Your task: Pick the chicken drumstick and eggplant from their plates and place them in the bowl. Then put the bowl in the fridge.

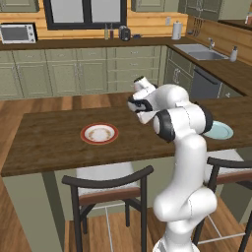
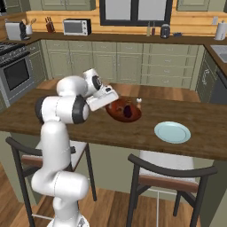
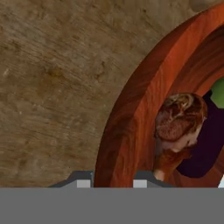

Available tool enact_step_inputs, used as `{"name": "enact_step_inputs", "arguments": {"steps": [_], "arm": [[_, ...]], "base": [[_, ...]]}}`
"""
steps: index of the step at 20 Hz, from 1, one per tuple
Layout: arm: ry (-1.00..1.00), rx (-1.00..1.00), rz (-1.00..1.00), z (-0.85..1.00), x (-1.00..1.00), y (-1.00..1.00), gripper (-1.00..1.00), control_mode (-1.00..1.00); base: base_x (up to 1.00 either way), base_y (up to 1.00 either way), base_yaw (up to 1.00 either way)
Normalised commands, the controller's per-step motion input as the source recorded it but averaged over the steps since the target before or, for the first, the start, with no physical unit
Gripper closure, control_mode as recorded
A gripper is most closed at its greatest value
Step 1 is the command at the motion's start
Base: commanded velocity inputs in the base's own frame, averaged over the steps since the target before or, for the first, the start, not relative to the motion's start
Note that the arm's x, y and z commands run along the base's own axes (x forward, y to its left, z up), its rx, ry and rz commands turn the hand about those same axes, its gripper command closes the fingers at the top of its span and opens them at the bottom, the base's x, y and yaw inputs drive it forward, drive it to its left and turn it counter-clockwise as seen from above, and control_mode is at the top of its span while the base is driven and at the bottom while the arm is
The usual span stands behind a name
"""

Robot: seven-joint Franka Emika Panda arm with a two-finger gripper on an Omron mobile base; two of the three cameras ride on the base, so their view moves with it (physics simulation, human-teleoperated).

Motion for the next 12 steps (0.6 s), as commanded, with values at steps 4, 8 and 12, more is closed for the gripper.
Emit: {"name": "enact_step_inputs", "arguments": {"steps": [4,8,12], "arm": [[0.2,-0.38,0.18,0.55,-0.31,0.29,1.0,-1.0],[0.21,-0.2,0.21,0.64,-0.61,0.23,1.0,-1.0],[0.02,0.08,0.37,0.54,-0.93,-0.02,1.0,-1.0]], "base": [[0.0,0.0,0.0],[0.0,0.0,0.0],[0.0,0.0,0.0]]}}
